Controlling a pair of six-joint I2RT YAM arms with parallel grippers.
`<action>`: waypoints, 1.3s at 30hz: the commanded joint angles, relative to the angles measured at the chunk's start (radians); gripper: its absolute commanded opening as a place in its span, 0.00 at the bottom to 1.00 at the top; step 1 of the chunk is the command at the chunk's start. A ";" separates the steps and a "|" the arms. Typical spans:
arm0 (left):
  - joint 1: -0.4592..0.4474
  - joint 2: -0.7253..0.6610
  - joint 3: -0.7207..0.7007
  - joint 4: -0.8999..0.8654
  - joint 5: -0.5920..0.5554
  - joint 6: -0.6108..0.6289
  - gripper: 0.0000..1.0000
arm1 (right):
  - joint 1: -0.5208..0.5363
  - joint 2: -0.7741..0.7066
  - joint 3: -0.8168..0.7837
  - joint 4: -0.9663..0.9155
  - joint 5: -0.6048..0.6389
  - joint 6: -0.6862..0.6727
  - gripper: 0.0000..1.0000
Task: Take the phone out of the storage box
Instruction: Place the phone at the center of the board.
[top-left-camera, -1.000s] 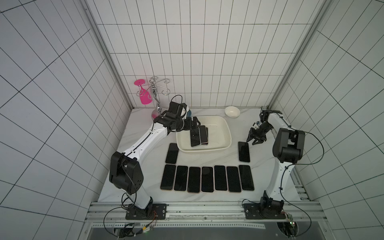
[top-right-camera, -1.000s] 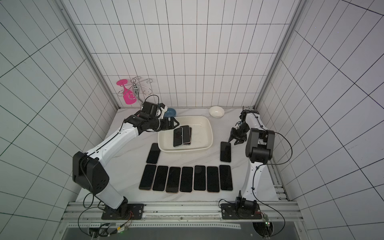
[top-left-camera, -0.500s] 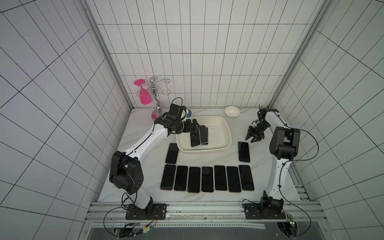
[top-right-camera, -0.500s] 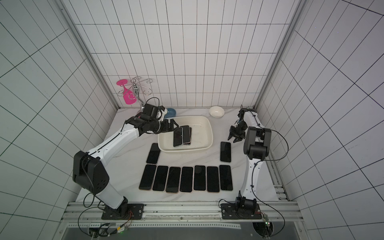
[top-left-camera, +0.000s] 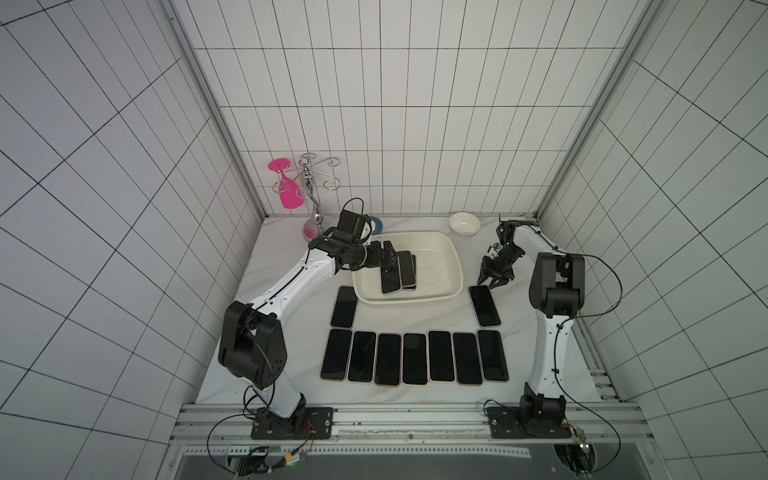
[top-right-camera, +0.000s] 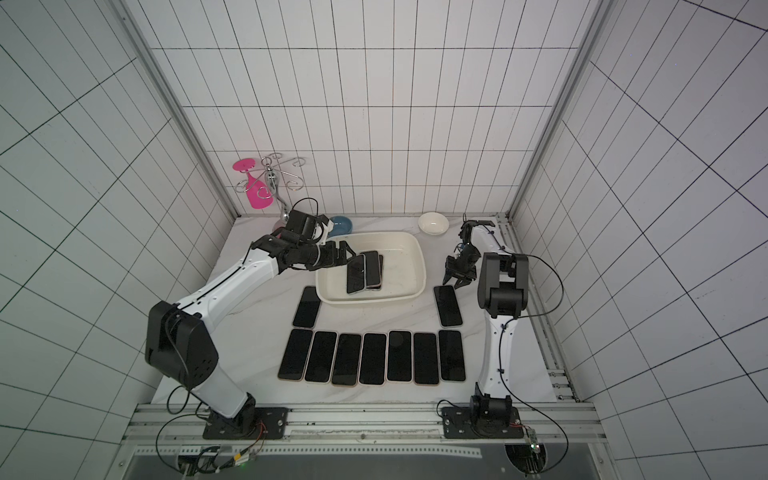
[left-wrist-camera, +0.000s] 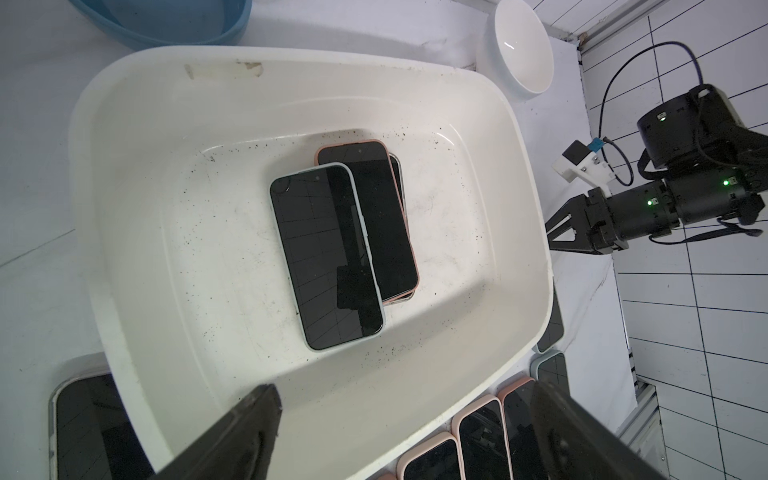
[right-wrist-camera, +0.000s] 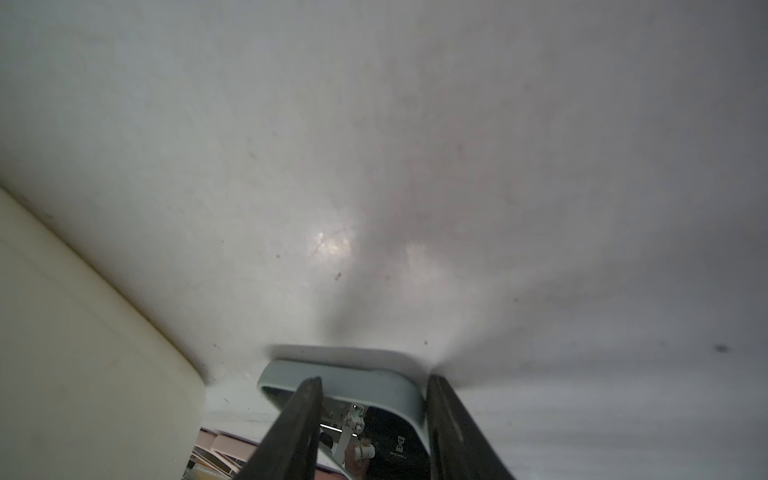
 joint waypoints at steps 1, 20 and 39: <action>0.004 -0.011 -0.012 0.023 -0.008 -0.003 0.98 | -0.005 -0.011 -0.051 0.009 0.009 0.019 0.44; 0.007 -0.015 -0.019 0.009 -0.024 -0.004 0.98 | -0.163 -0.289 -0.430 0.253 -0.197 0.177 0.42; 0.007 -0.048 -0.041 0.018 -0.018 -0.017 0.98 | -0.226 -0.428 -0.750 0.354 -0.170 0.234 0.17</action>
